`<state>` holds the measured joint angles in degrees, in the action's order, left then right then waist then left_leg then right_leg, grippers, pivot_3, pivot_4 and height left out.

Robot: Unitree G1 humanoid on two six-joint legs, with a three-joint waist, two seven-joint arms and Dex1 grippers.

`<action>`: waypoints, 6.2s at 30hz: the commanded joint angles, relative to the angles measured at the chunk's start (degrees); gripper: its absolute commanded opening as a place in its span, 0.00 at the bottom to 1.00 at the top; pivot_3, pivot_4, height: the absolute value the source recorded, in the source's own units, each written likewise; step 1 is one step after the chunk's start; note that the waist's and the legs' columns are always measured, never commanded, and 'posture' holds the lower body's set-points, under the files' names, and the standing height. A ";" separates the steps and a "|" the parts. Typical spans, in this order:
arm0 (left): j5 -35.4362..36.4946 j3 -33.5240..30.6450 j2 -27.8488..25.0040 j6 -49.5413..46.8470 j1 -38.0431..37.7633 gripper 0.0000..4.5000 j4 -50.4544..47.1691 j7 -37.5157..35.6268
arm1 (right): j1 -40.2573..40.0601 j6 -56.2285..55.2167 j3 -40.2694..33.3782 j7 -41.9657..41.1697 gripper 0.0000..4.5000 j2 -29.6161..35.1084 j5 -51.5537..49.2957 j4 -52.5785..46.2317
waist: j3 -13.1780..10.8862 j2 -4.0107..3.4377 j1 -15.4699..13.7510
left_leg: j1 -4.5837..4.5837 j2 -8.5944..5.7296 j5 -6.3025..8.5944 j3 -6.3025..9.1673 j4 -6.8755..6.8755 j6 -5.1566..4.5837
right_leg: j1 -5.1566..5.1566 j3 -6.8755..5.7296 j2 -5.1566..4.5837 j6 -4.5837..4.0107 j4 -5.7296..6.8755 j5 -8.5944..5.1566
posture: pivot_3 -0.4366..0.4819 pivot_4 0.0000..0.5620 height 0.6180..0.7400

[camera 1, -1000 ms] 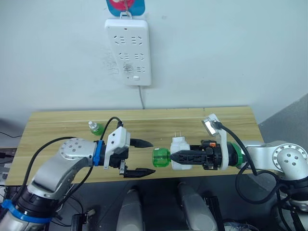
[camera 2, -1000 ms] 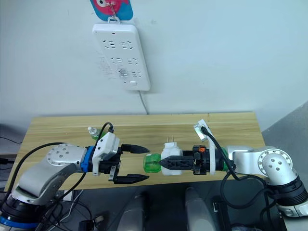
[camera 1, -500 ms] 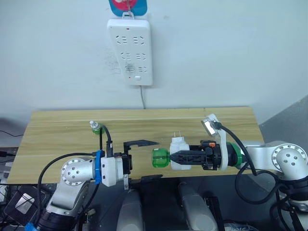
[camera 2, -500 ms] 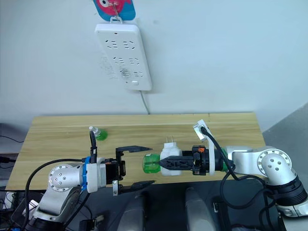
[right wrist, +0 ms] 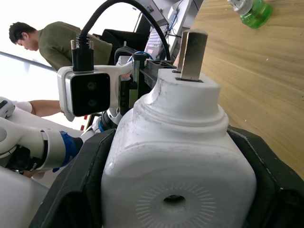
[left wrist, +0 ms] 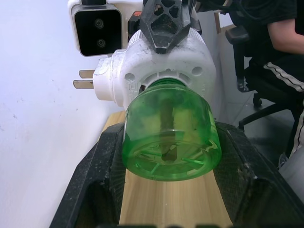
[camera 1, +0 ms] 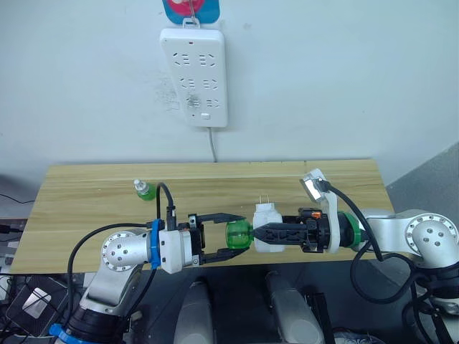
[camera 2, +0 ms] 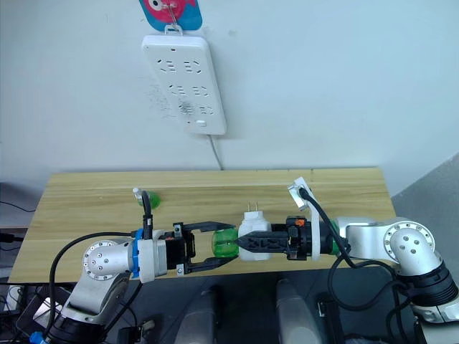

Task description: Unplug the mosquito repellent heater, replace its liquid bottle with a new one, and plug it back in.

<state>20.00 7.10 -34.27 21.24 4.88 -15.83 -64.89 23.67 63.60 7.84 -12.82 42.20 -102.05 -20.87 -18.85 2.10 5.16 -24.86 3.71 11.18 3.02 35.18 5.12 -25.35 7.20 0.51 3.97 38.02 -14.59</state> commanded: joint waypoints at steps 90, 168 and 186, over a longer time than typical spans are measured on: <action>-1.13 0.36 18.79 -29.11 0.83 0.50 -4.57 29.45 | -4.17 2.58 -21.93 19.53 1.00 -36.23 21.64 -8.12 | 0.29 0.03 2.98 | -0.11 -0.05 -0.05 0.00 0.85 -0.04 | 0.22 0.11 0.03 0.33 0.07 0.69 | 0.24 0.47 1.00; -6.78 -24.34 10.61 -25.57 -19.74 1.00 8.76 43.12 | -6.32 -40.75 11.80 -34.08 0.99 -18.33 85.20 -4.03 | 1.02 -0.05 -0.02 | 0.05 -0.01 -0.07 -0.15 0.90 -0.01 | 0.18 0.29 0.06 -0.15 0.09 0.52 | 0.33 0.68 1.00; -10.17 -22.24 8.52 -12.09 13.71 1.00 51.47 41.07 | -1.89 -12.45 9.47 -21.76 0.99 -22.02 80.46 -14.90 | -4.79 -0.21 -0.11 | -0.01 0.01 -0.06 -0.14 0.69 0.04 | 0.07 0.21 0.03 0.34 0.03 0.62 | 0.23 0.96 1.00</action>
<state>10.61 -15.24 -25.52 7.21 19.15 33.62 -23.88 22.60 50.30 17.96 -34.84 20.06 -19.75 -32.67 -23.64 1.89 5.05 -24.86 3.72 11.11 2.88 35.87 5.16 -25.27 7.42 0.53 4.31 38.04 -13.97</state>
